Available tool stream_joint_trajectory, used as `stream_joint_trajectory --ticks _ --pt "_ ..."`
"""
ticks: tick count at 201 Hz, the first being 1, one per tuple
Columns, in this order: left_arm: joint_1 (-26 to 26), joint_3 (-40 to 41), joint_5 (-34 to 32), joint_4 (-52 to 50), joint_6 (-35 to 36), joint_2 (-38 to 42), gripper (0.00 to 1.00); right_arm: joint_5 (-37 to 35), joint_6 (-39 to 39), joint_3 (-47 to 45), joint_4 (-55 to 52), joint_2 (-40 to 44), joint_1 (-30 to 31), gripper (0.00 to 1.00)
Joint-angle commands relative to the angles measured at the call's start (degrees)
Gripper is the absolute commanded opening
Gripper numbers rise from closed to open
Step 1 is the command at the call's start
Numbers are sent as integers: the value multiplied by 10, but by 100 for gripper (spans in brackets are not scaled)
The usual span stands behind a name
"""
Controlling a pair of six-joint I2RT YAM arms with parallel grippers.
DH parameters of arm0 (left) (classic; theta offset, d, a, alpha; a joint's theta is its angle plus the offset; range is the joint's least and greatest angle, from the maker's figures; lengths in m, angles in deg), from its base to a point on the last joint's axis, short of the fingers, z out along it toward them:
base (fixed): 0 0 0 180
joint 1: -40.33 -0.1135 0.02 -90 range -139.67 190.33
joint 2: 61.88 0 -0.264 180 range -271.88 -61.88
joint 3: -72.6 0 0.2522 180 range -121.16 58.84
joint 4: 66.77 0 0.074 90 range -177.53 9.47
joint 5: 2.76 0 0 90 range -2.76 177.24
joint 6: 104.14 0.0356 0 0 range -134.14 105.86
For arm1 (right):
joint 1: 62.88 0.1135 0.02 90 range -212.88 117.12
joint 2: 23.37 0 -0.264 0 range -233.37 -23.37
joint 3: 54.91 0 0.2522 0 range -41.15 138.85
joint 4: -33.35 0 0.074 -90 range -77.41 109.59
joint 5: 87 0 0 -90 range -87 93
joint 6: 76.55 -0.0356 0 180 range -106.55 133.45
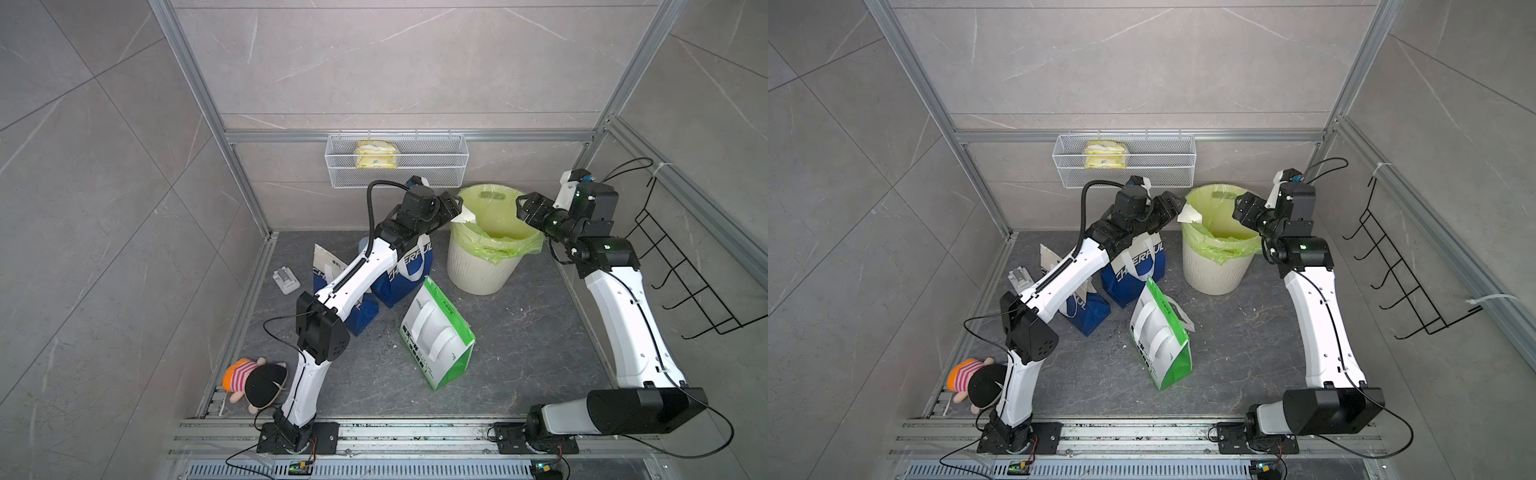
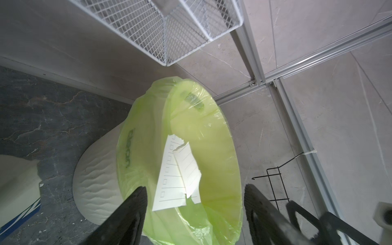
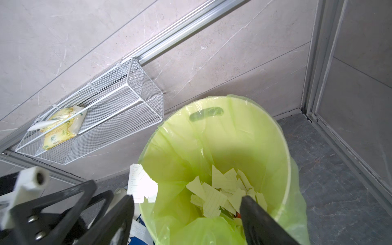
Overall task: Shred takeout receipts and throw away
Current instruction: Adjust the takeout receipt in the trash bin.
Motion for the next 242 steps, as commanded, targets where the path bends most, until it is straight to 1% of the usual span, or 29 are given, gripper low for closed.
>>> stream_joint_trajectory --ticks 1,17,38,59,95,122,171,202,231,242 --pt "0 -22 6 -6 -13 -1 75 12 12 -20 2 30 -1 81" --pt "-1 -21 9 0 -19 -5 75 16 13 -26 2 37 -1 81" --pt "0 -23 41 31 -40 -17 75 19 12 -30 -3 41 -1 81" --pt "0 -40 64 44 -58 -32 73 16 12 -34 -4 44 -1 81" --pt "0 -41 97 82 -87 -38 69 13 13 -39 -6 45 -1 81" --pt "1 -41 102 91 -86 -30 66 14 9 -43 -7 45 -1 81" --pt "6 -17 100 124 -79 -9 66 15 6 -48 -6 47 -1 81" --pt "11 -48 121 156 -95 -41 65 20 0 -49 -6 50 -1 81" --pt "22 -110 144 182 -94 -88 65 18 1 -55 -8 56 -1 81" --pt "24 -128 150 187 -95 -95 64 18 1 -58 -8 58 -1 81"
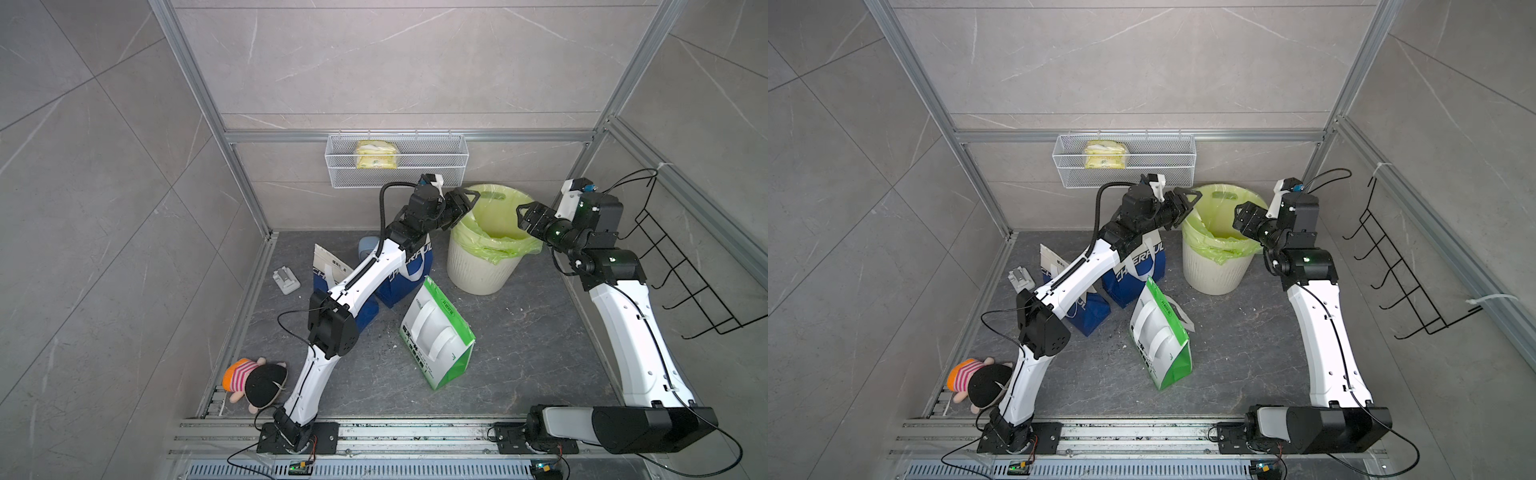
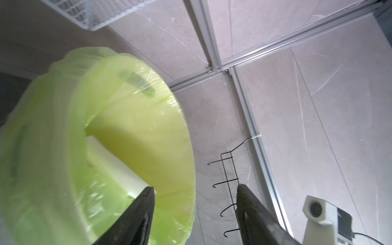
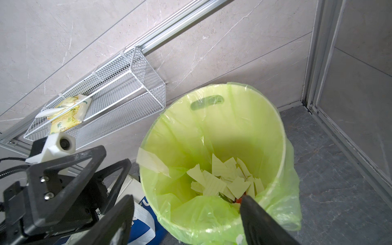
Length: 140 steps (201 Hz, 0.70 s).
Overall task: Shred takeout receipts and throw away
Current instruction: Adjust the takeout receipt in the trash bin.
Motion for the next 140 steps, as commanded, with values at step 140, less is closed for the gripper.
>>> stream_joint_trajectory --ticks 140 --pt "-2 448 -283 -60 579 539 66 0 113 -223 100 214 -1 100"
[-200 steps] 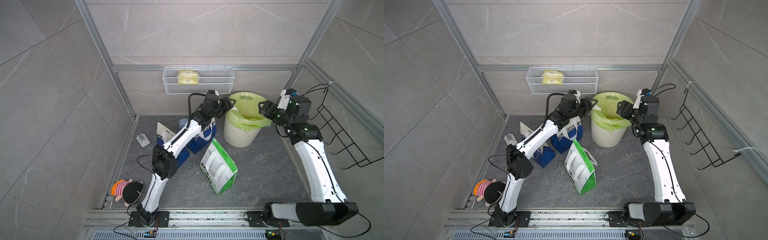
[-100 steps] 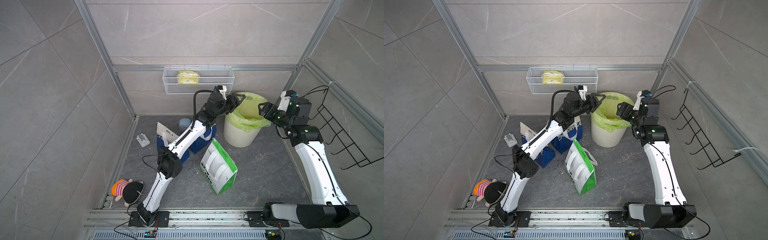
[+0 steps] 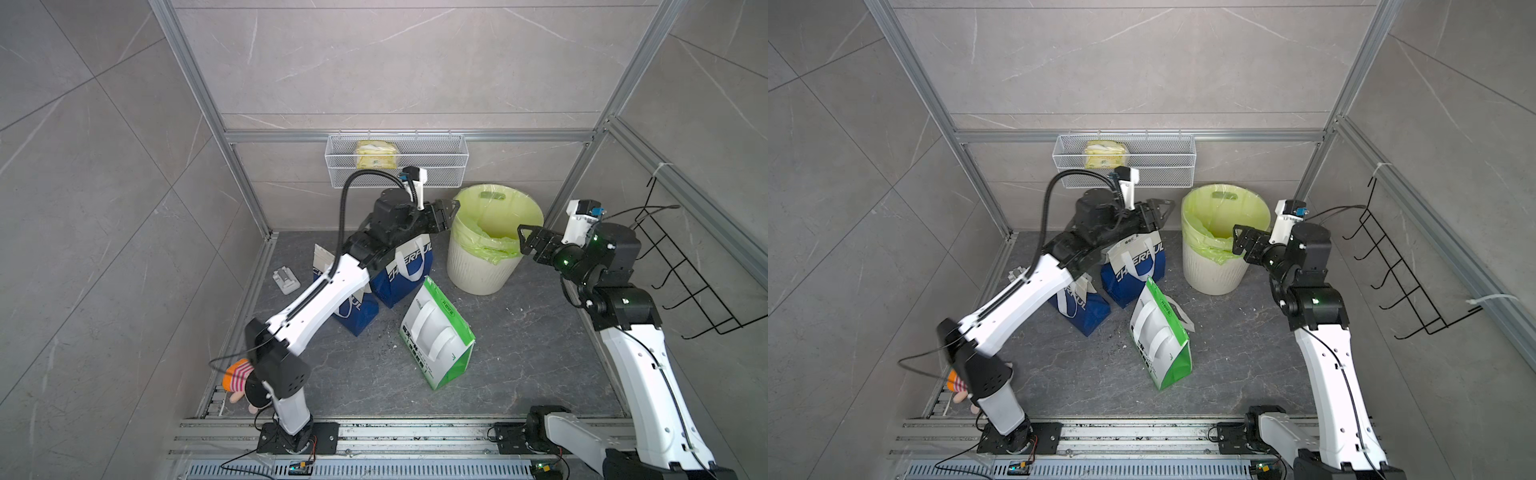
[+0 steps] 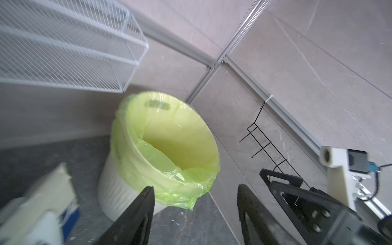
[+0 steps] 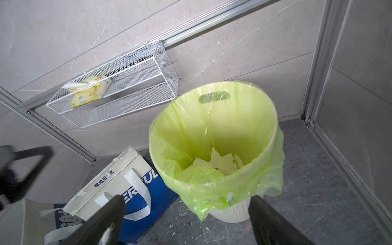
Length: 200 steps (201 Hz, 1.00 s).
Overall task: Shred takeout receipts and throw away
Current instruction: Adjust the takeout receipt in the trash bin, then reset both arms
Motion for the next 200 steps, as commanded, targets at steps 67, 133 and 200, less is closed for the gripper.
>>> stream_joint_trajectory --ticks 67,133,200 --pt "-246 427 -420 -55 215 383 100 -124 108 -248 156 144 -1 100" --pt "-432 643 -421 85 137 338 100 -193 128 -425 279 117 -1 100" --pt "-434 759 -341 308 201 216 100 -155 106 -548 542 -33 2 100"
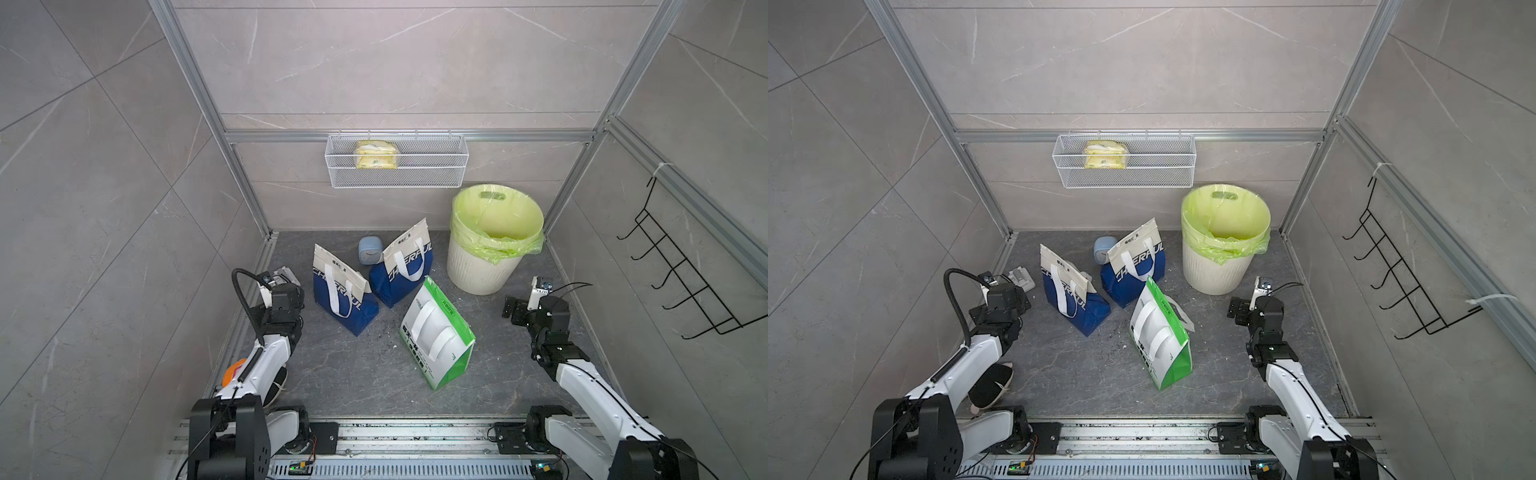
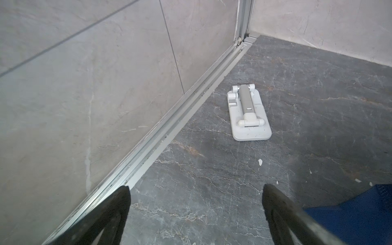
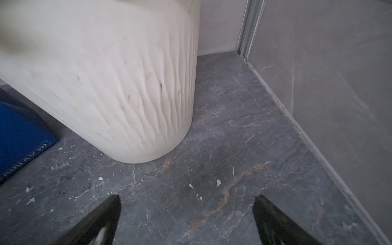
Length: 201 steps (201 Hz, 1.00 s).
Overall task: Shred takeout receipts and throw away
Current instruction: Reset both arms
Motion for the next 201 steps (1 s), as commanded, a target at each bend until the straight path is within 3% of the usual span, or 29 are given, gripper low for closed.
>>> stream_joint_trajectory --ticks 1,28,45,56,74,88,101,114,123,161,201 --pt "-1 44 42 162 43 -25 100 16 -2 -26 162 -53 2 100" --pt "-1 75 77 262 53 -85 100 11 21 -45 310 -155 17 100" --pt "-1 86 94 339 70 -139 100 17 31 -44 350 -211 25 100" --pt "0 65 146 290 78 -140 100 17 37 -58 408 -248 31 100" --pt "1 65 168 295 92 -147 100 26 49 -81 528 -312 38 100" --pt "1 109 215 375 110 -151 100 37 54 -67 456 -287 40 100" --pt "4 144 231 493 134 -187 100 23 50 -48 453 -305 41 100" --pt "6 122 231 412 121 -166 100 21 51 -31 388 -290 42 100" --pt "3 127 230 447 125 -179 100 17 52 -34 417 -299 44 99" --pt "3 123 230 425 122 -172 100 20 54 -37 415 -298 46 100" --pt "3 125 228 425 122 -171 100 73 74 -24 394 -300 46 100"
